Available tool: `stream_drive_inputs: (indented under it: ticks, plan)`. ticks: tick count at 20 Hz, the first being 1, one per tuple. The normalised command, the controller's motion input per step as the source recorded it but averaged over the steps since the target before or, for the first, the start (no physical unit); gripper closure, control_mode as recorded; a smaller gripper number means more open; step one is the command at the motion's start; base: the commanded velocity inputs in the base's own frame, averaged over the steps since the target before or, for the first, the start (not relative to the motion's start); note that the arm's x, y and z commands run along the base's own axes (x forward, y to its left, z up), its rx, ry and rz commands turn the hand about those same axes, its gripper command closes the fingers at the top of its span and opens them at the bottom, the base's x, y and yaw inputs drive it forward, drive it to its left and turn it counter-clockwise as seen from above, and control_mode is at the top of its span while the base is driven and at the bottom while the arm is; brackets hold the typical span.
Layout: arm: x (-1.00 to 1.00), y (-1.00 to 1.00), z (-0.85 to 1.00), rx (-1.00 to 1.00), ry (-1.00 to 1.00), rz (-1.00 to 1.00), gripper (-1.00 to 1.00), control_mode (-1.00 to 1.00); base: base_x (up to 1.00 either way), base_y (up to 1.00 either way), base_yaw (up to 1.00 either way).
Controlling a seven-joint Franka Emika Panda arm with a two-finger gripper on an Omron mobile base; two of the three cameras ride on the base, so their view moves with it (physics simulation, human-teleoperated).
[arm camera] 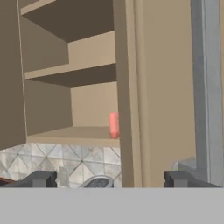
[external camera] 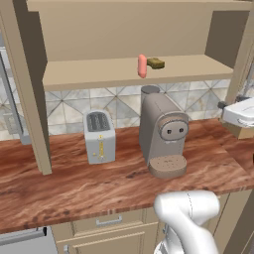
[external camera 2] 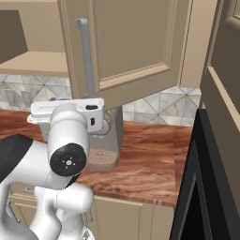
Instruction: Pick up the bar soap and sponge from the sink, and place them back in the cabinet, and close the cabinet doors.
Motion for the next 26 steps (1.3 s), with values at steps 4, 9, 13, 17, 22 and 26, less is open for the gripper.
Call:
stream_drive_inputs:
  ticks: [4, 9, 13, 17, 22, 26]
  plan:
    - [0.20, 0.20, -0.24, 0.00, 0.00, 0.00, -1.00, -1.00, 0.00, 0.00, 0.00]
    - [0.25, 0.13, -0.31, 0.00, 0.00, 0.00, -1.00, -1.00, 0.00, 0.00, 0.00]
    - [0.28, 0.13, -0.43, 0.00, 0.00, 0.00, -1.00, -1.00, 0.00, 0.00, 0.00]
    - [0.38, 0.05, -0.30, 0.00, 0.00, 0.00, -1.00, -1.00, 0.00, 0.00, 0.00]
    - [0.47, 0.01, -0.23, 0.00, -0.01, 0.00, -1.00, -1.00, 0.00, 0.00, 0.00]
    - [0.48, 0.00, -0.04, 0.00, -0.05, 0.00, -1.00, -1.00, 0.00, 0.00, 0.00]
